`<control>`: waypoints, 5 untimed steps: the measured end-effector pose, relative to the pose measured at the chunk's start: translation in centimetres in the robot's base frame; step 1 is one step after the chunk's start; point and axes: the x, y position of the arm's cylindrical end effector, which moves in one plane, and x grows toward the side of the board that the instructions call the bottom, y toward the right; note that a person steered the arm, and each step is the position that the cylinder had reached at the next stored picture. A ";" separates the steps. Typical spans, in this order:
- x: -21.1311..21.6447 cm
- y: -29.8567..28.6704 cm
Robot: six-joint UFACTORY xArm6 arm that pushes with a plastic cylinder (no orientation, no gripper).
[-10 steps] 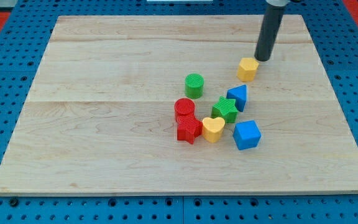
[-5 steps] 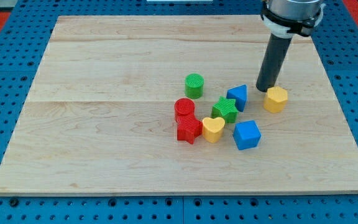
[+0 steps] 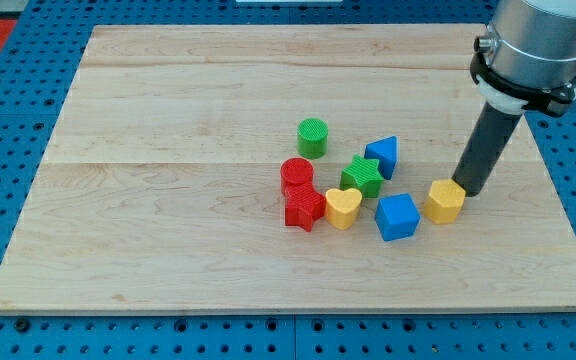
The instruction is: Push yellow hexagon into the group of blocks
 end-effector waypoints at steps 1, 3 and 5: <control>0.7 -0.3; 3.8 1.4; 2.7 -4.7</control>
